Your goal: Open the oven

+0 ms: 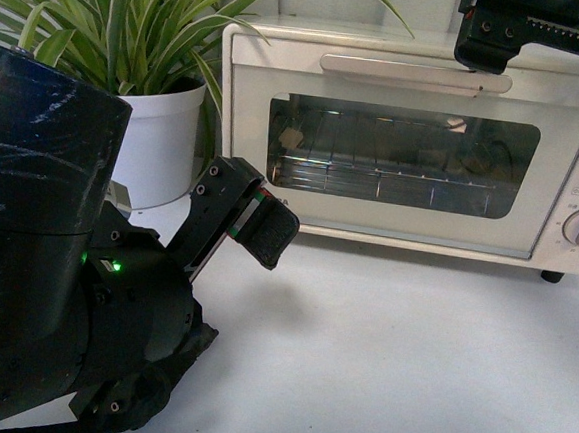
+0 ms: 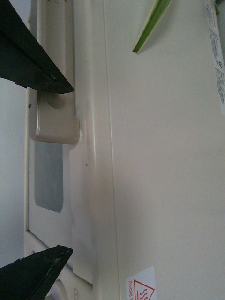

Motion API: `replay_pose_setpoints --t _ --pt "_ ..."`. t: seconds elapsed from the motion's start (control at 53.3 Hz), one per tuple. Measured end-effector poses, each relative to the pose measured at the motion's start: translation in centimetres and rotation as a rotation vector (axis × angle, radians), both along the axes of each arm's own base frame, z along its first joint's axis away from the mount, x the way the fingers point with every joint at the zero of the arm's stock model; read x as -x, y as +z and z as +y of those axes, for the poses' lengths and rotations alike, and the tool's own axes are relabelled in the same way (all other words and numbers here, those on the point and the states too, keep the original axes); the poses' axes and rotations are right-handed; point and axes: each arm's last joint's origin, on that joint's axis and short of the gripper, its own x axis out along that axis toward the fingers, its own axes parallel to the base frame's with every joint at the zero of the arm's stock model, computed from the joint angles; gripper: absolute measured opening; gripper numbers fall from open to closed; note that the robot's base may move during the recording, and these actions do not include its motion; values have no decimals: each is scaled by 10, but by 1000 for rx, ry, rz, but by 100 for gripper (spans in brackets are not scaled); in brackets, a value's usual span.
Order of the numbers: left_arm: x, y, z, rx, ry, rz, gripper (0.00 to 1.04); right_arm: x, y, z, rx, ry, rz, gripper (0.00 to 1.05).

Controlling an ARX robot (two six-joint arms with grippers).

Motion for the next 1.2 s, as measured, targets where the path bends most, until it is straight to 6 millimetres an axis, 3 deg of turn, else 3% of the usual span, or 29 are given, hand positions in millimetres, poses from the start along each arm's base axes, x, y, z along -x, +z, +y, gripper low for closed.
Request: replay_pose_setpoints --t 0.356,0.694,1.069,1.2 --pt "0 0 2 -3 4 3 98 2 -5 1 30 54 37 95" --pt "0 0 5 -4 11 5 98 37 -22 -4 51 151 26 95" --pt "1 -1 6 -5 12 5 98 81 -80 0 43 278 119 95" --pt "1 -1 6 -14 5 2 98 85 -83 0 46 287 126 95"
